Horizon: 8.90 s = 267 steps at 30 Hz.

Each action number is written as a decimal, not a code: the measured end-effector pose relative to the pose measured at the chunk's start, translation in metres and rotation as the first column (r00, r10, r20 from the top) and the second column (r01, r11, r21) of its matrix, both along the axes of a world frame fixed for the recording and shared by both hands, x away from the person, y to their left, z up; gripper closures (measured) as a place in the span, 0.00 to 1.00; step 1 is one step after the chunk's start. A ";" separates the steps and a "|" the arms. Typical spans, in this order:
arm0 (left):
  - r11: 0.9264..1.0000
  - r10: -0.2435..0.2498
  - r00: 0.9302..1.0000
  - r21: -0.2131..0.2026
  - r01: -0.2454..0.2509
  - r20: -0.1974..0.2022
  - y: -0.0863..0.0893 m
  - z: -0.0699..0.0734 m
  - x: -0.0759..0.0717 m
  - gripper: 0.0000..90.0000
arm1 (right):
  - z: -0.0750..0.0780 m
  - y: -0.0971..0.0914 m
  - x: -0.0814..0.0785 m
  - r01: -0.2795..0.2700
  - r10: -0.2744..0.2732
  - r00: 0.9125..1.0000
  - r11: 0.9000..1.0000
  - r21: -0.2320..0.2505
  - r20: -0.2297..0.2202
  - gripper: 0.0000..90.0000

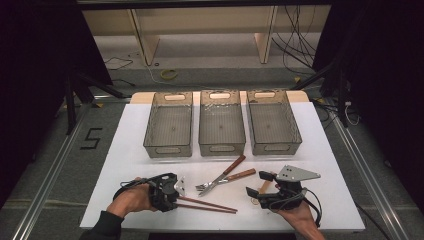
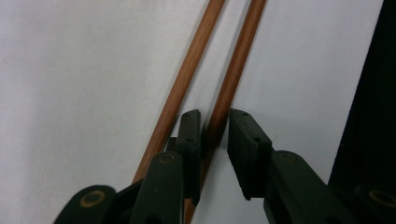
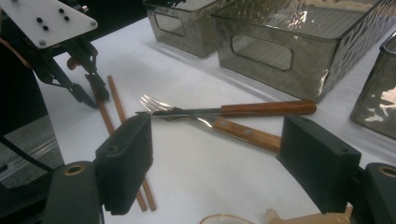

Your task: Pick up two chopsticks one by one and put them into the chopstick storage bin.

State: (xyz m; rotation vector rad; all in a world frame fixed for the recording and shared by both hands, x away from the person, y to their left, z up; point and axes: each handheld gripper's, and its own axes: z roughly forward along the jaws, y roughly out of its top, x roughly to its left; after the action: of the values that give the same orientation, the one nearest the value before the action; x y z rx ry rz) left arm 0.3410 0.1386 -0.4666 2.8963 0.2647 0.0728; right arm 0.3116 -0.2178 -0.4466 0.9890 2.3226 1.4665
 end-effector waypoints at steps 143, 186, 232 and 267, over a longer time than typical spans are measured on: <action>0.611 0.709 0.705 -0.502 -0.611 0.005 0.083 0.053 0.153 0.92 | -0.001 -0.002 0.001 -0.008 0.008 1.000 1.000 0.009 -0.009 0.30; 0.828 0.378 0.922 -0.475 -0.298 0.080 0.037 0.070 0.070 0.37 | -0.001 -0.002 0.001 -0.014 0.014 1.000 1.000 0.013 -0.012 0.30; 0.998 0.034 0.999 -0.058 -0.036 -0.036 -0.007 0.011 0.057 0.66 | 0.001 -0.002 -0.002 -0.023 0.023 1.000 1.000 0.002 -0.001 0.30; 0.988 -0.147 0.989 0.038 0.148 -0.036 -0.021 0.002 0.041 0.92 | 0.001 -0.006 0.001 -0.022 0.023 0.999 0.999 0.025 -0.028 0.30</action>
State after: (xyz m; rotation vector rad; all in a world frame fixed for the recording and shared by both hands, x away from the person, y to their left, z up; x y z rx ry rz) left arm 0.3825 0.1173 -0.4647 2.9491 0.0545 0.0050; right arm 0.3126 -0.2234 -0.4458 0.9992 2.3482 1.5028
